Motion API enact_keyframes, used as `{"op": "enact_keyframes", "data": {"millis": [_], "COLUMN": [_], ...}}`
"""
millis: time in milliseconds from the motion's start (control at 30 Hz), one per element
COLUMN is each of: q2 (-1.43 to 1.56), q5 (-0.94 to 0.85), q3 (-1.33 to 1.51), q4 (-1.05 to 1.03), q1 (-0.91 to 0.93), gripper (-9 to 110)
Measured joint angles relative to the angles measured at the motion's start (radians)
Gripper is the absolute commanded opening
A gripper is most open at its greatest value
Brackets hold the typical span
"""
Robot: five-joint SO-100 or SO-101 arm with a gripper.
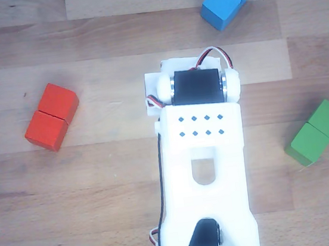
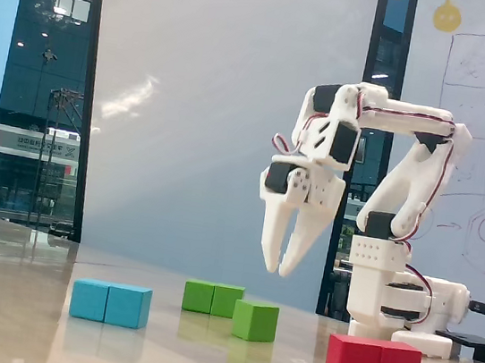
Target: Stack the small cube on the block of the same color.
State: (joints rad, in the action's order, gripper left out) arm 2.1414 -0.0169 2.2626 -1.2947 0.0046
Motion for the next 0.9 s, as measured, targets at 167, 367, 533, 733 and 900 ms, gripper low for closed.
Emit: {"op": "enact_keyframes", "data": {"millis": [167,367,533,733,900], "q2": [-0.034,-0.04,-0.074,-0.156,-0.179], "q5": [0.0,0.0,0.0,0.0,0.0], "q3": [0.0,0.0,0.0,-0.003,-0.003], "q4": [0.0,0.0,0.0,0.0,0.012], "q1": [0.0,0.0,0.0,0.0,0.0], "gripper": [17,21,24,25,25]}}
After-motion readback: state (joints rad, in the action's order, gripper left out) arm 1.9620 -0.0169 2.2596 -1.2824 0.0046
